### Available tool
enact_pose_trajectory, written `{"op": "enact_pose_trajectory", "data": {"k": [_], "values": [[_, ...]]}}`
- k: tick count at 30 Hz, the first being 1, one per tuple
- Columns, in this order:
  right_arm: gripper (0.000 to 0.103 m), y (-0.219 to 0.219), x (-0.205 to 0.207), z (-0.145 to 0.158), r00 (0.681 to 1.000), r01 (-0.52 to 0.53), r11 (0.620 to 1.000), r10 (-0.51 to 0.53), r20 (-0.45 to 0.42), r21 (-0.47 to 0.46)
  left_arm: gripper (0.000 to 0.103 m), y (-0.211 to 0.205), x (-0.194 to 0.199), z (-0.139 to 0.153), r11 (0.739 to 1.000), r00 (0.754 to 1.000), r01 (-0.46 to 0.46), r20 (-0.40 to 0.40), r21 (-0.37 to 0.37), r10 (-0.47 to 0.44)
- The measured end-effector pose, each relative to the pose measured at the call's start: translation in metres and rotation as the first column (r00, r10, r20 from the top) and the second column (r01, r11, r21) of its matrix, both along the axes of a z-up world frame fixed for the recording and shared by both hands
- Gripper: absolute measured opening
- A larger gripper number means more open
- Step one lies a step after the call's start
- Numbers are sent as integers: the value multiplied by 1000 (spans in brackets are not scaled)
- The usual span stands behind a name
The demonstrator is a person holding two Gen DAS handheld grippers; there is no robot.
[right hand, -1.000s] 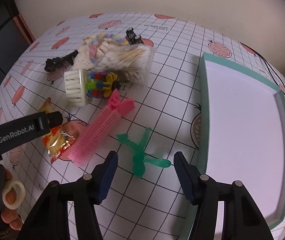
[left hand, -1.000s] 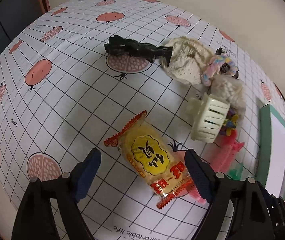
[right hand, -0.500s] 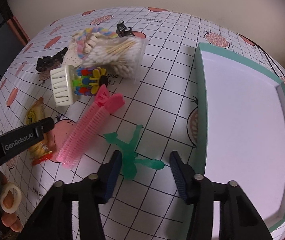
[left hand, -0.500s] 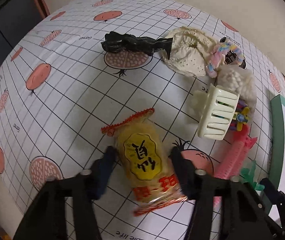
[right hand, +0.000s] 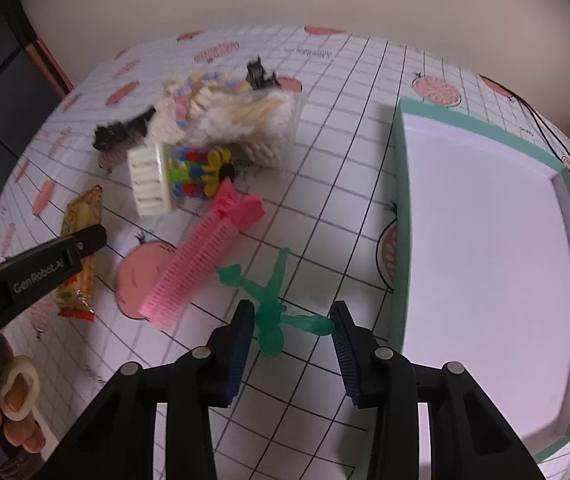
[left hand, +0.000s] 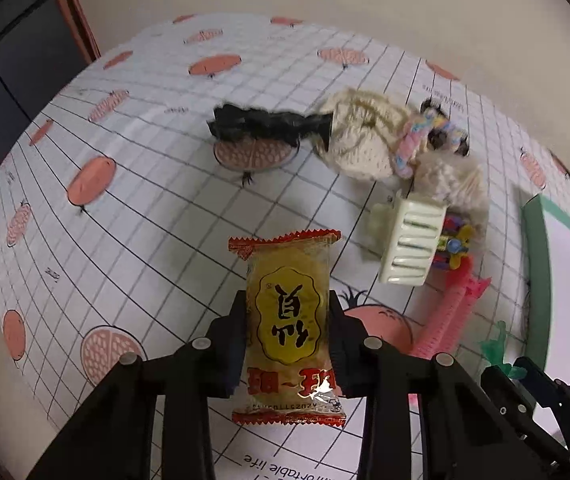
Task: Organize objects
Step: 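Carry the snack packet and green toy into the mint-green tray and release both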
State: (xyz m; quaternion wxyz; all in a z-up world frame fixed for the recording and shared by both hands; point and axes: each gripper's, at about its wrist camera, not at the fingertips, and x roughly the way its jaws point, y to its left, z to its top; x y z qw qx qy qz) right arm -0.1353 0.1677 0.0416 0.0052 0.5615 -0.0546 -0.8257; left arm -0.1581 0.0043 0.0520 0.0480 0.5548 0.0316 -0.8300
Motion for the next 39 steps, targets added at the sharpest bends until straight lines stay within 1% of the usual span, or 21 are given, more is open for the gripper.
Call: {"op": "enact_pose_trajectory", "data": {"k": [1,6,9,11,12,17,19,21,23,25,27,30,33,35,39], "values": [[42,2,2,5,1000,8,1000,-9,-15,-18,37,-8,-10,-1,1000,1000,0,-10,5,0],[42,10,10,20,998,17,1000,-19,-62,-23,37,-13,2,11,999,998,17,-64,28,-15],[42,23,15,28,995,48,998,-52,-89,-42,37,0,4,18,999,997,27,-79,45,-23],[42,38,17,35,990,76,995,-83,-111,-59,37,1,1,18,997,996,38,-88,65,-33],[42,47,18,36,988,94,993,-101,-118,-65,37,9,5,21,996,995,48,-93,70,-41],[42,85,24,44,974,169,983,-177,-140,-68,37,41,10,28,988,986,130,-117,84,-120],[42,106,26,47,965,206,973,-219,-147,-100,37,53,11,30,984,981,156,-129,89,-144],[42,120,29,47,957,228,968,-243,-156,-108,37,69,12,34,977,974,191,-138,91,-177],[42,137,33,47,948,257,962,-269,-169,-92,37,84,11,36,971,969,219,-138,98,-205],[42,153,36,44,938,287,954,-298,-176,-85,37,97,10,36,961,962,250,-145,120,-232],[42,165,39,43,931,310,948,-317,-179,-64,37,113,8,37,949,951,288,-159,132,-266],[42,179,40,43,924,326,943,-331,-193,-61,37,134,6,38,932,935,332,-181,143,-305],[42,193,39,46,916,339,940,-339,-214,-40,37,153,2,37,919,925,362,-184,158,-333],[42,201,35,46,912,339,940,-340,-228,-47,37,166,-2,35,910,918,382,-186,163,-352],[42,210,28,42,904,346,936,-351,-243,-62,37,191,-12,32,898,903,413,-192,149,-384]]}}
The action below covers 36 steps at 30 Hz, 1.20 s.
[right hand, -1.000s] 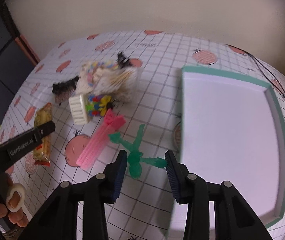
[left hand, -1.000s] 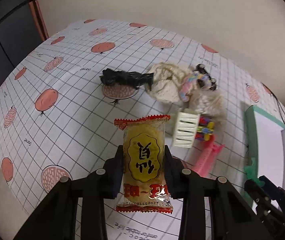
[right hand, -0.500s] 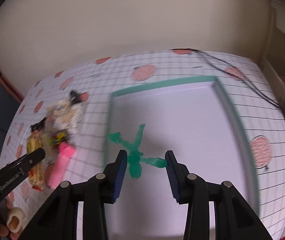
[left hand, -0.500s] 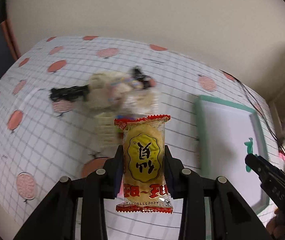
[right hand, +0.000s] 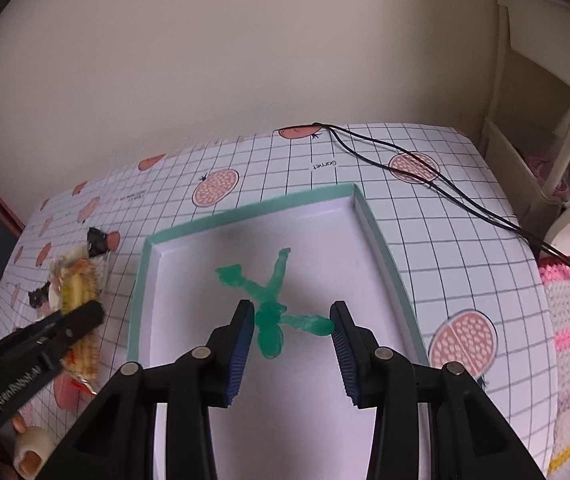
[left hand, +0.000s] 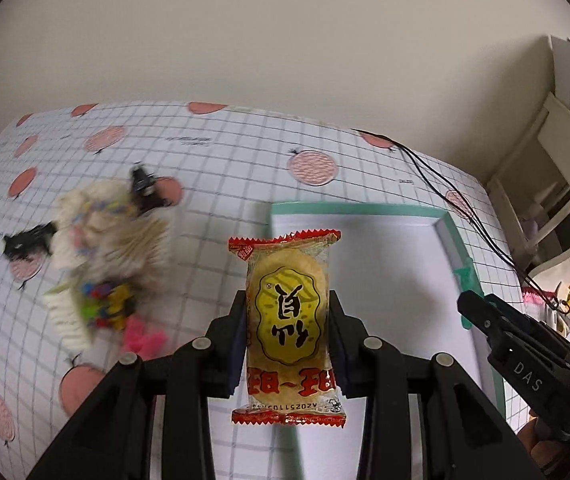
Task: Organize objects
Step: 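Carry the snack packet and green toy into the mint-green tray and release both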
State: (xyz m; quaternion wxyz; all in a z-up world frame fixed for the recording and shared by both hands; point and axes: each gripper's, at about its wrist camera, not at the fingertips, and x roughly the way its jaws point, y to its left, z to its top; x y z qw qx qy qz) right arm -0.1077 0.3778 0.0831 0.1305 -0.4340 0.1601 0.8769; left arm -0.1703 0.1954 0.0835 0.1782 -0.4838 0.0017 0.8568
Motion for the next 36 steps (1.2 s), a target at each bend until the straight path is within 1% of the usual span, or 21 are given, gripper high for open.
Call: {"op": "enact_pose_trajectory", "data": {"k": [2,8,11,15,21,28,30,34,36], "values": [[42,2,-5,-4,1000,-5,1000,5,-2,15,37,12,-7,-6,1000,1000,11,4,-14,-11],[42,15,-17,-17,1000,7,1000,-7,-8,-8,37,36,-23,-24,999,999,32,15,-34,-31],[42,18,-21,-24,1000,6,1000,-6,6,9,37,46,-29,-32,998,999,39,23,-42,-38],[42,24,-24,-29,1000,14,1000,-14,13,1,37,57,-35,-40,997,999,43,23,-56,-41],[42,22,-29,-35,999,0,1000,0,32,10,37,65,-43,-55,997,998,33,52,-69,-29],[42,21,-31,-44,998,-2,1000,2,56,5,38,63,-43,-56,998,997,25,69,-60,-21],[44,21,-30,-43,998,1,1000,-1,57,11,40,60,-44,-56,999,997,17,82,-51,-13],[45,18,-29,-41,999,1,1000,-2,51,23,51,56,-43,-51,1000,996,8,86,-26,-6],[45,16,-28,-36,999,-2,1000,1,39,23,51,54,-40,-44,1000,997,5,73,-23,-3]]}}
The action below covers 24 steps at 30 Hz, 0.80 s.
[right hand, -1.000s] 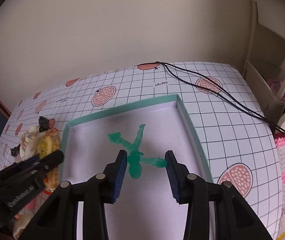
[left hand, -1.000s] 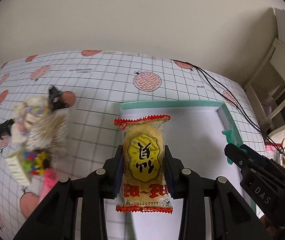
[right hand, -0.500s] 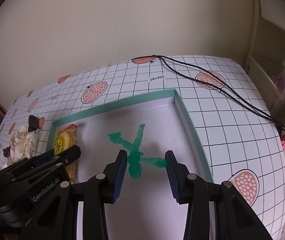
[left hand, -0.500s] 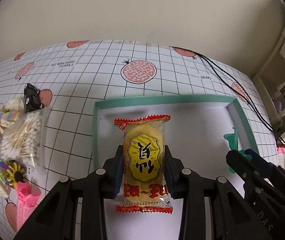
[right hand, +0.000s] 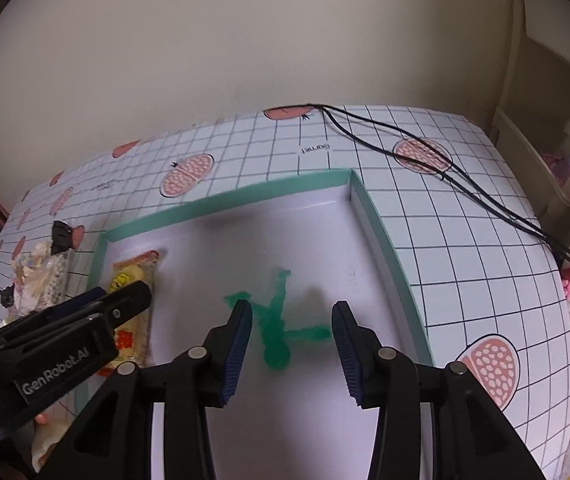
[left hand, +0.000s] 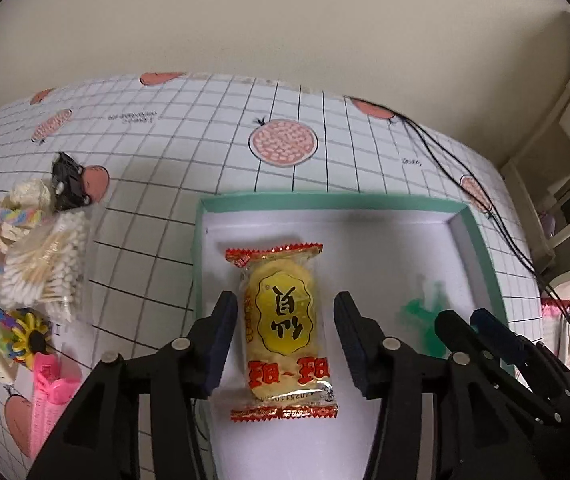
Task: Organize objects
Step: 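Carry the snack packet and green toy into the mint-green tray and release both, then move the left tool to the cream claw clip while the right tool reaches the pink comb clip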
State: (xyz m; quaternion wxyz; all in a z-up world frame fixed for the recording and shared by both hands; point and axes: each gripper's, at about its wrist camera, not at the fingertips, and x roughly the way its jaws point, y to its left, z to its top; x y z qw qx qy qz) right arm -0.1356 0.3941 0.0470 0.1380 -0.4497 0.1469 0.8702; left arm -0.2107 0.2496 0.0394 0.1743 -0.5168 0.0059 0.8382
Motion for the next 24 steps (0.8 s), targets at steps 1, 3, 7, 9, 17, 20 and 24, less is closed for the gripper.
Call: {"op": "enact_pose_trajectory", "data": {"k": [1,3,7,9,17,20,24], "values": [[45,-1,1,3,1000,0,1000,0,-8,3,51,-1,1,3,1000,1000,-3,-7,-1,3],[45,-3,3,9,1000,1,1000,-1,-25,3,51,-5,5,13,1000,1000,-6,-22,8,6],[45,-8,8,21,999,-11,1000,10,-46,-4,51,-19,13,31,999,998,-29,-56,26,30],[45,-10,11,24,999,-11,1000,11,-46,1,52,-27,17,36,999,997,-38,-62,28,40],[62,-14,23,25,1000,-15,1000,14,-21,-26,70,-73,34,39,992,992,-121,-39,47,123],[68,-16,25,24,1000,-19,999,19,-19,-36,80,-84,38,39,990,989,-136,-46,44,138],[79,-20,26,23,999,-34,999,34,-13,-22,91,-96,40,41,988,987,-146,-63,45,149]]}}
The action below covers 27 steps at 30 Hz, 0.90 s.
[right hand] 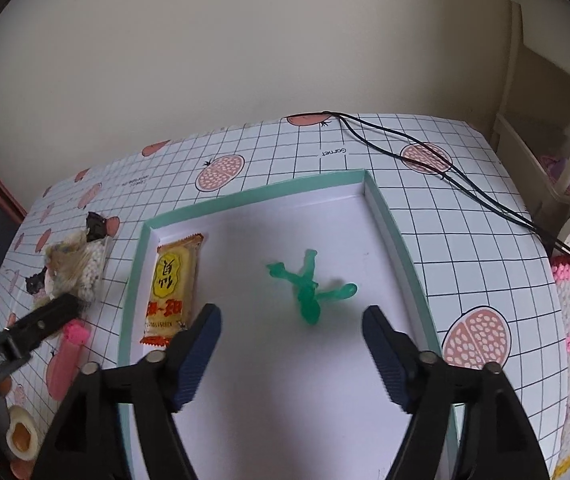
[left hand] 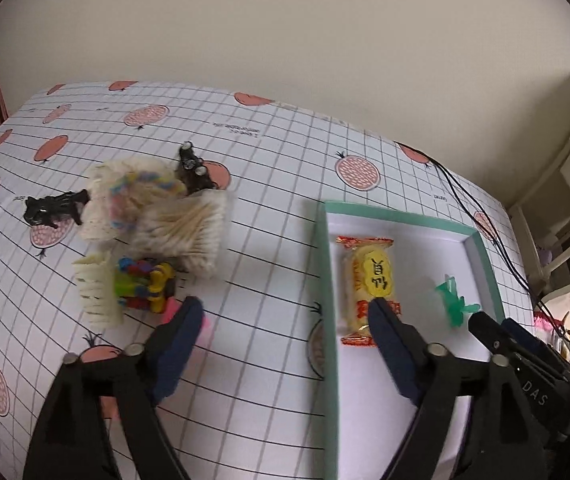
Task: Organize objects
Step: 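Move the left tool to the cream claw clip while the right tool reaches the pink comb clip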
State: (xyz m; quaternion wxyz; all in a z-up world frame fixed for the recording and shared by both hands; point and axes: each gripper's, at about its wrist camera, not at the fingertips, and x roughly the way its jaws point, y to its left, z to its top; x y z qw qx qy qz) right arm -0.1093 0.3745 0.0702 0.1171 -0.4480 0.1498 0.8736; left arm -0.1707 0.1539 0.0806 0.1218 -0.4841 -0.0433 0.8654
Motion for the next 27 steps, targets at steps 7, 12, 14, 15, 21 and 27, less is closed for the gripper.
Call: {"op": "enact_pose_trajectory", "data": {"k": [7,12,14,15,21,27], "values": [[93,0,1,-3,1000,12,1000,-12,2,2,100,-10,-3,5,1000,999,-20,-32,9,20],[103,-2,-1,-5,1000,20,1000,-20,-1,5,100,-14,-5,4,999,999,-30,-30,32,31],[103,-4,-2,-4,1000,16,1000,-16,-7,9,100,-15,-5,4,999,999,-33,-34,30,34],[103,-5,-2,-4,1000,13,1000,-13,-10,14,100,-16,-5,4,999,999,-37,-38,28,38],[103,-8,-3,-3,1000,10,999,-10,-9,37,100,-24,-5,8,997,997,-51,-57,49,54],[103,-16,-5,3,1000,9,997,-7,-27,75,100,-36,-5,21,997,993,-53,-102,52,58]]}}
